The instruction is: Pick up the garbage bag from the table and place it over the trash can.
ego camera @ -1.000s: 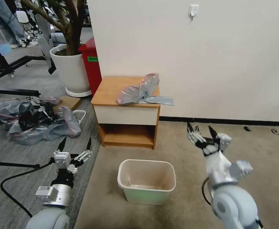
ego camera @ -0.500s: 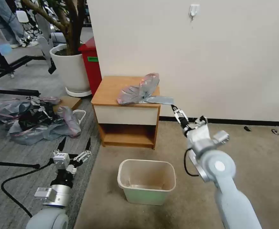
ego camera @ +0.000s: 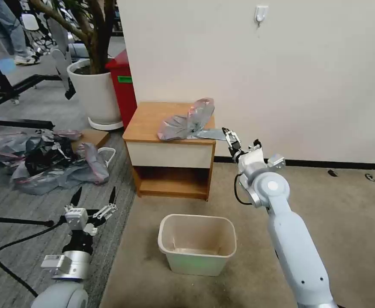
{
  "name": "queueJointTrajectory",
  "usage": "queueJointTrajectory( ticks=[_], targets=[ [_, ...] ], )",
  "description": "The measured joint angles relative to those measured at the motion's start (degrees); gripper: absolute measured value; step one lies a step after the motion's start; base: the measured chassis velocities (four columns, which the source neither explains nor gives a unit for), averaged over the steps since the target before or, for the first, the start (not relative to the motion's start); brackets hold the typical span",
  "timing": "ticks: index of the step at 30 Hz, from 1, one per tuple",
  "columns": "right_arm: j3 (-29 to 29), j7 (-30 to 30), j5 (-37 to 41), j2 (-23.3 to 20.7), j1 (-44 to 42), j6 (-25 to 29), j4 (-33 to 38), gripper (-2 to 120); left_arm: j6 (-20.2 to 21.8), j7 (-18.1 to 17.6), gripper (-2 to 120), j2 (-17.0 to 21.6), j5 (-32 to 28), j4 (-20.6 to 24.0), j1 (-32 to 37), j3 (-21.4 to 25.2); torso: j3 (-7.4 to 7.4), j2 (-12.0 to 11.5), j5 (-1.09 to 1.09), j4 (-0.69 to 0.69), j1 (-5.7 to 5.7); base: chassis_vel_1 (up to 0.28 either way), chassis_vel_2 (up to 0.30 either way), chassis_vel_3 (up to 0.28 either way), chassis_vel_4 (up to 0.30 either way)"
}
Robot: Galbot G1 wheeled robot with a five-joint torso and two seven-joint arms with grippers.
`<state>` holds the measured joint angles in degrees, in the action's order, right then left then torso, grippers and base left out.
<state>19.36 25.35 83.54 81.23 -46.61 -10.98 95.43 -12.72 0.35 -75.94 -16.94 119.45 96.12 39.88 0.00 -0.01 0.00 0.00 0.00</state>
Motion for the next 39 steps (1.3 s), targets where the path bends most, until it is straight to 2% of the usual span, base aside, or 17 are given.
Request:
queueJointTrajectory(
  ticks=[12, 26, 30, 31, 34, 35, 38, 39],
  targets=[
    [0.2, -2.1, -2.0, 2.1, 4.5, 1.1, -8.9, 100, -0.4, -0.2, 100, -0.5, 1.1, 0.0, 0.6, 0.6, 0.00, 0.0, -0.01, 0.00, 0.00, 0.000, 0.000, 0.000, 0.000],
    [1.1, -2.2, -3.4, 4.8, 7.0, 1.6, -11.8, 93, -0.4, -0.2, 100, -0.7, 1.3, -0.3, 0.5, 0.7, 0.00, 0.0, -0.01, 0.00, 0.00, 0.000, 0.000, 0.000, 0.000],
    [1.1, -2.4, -4.5, 5.3, 8.1, 2.3, -13.6, 73, -0.7, -0.2, 100, -0.7, 1.4, -0.3, 0.7, 1.0, 0.00, 0.0, -0.01, 0.00, 0.00, 0.000, 0.000, 0.000, 0.000],
    [1.1, -2.4, -4.5, 5.3, 8.1, 2.3, -13.6, 73, -0.7, -0.2, 100, -0.7, 1.4, -0.3, 0.7, 1.0, 0.00, 0.0, -0.01, 0.00, 0.00, 0.000, 0.000, 0.000, 0.000],
    [1.2, -2.6, -5.2, 5.5, 8.2, 2.7, -14.0, 60, -0.8, -0.3, 100, -0.6, 1.4, -0.5, 0.7, 1.2, 0.00, 0.0, -0.01, 0.00, 0.00, 0.000, 0.000, 0.000, 0.000],
    [1.2, -2.6, -5.2, 5.5, 8.2, 2.7, -14.0, 60, -0.8, -0.3, 100, -0.6, 1.4, -0.5, 0.7, 1.2, 0.00, 0.0, -0.01, 0.00, 0.00, 0.000, 0.000, 0.000, 0.000],
    [1.3, -2.8, -5.7, 5.8, 8.1, 3.1, -14.1, 44, -0.9, -0.3, 100, -0.5, 1.4, -0.6, 0.6, 1.2, 0.00, 0.0, -0.01, 0.01, 0.00, 0.000, 0.000, 0.000, 0.000],
    [1.3, -2.8, -5.7, 5.8, 8.1, 3.1, -14.1, 44, -0.9, -0.3, 100, -0.5, 1.4, -0.6, 0.6, 1.2, 0.00, 0.0, -0.01, 0.01, 0.00, 0.000, 0.000, 0.000, 0.000]
  ],
)
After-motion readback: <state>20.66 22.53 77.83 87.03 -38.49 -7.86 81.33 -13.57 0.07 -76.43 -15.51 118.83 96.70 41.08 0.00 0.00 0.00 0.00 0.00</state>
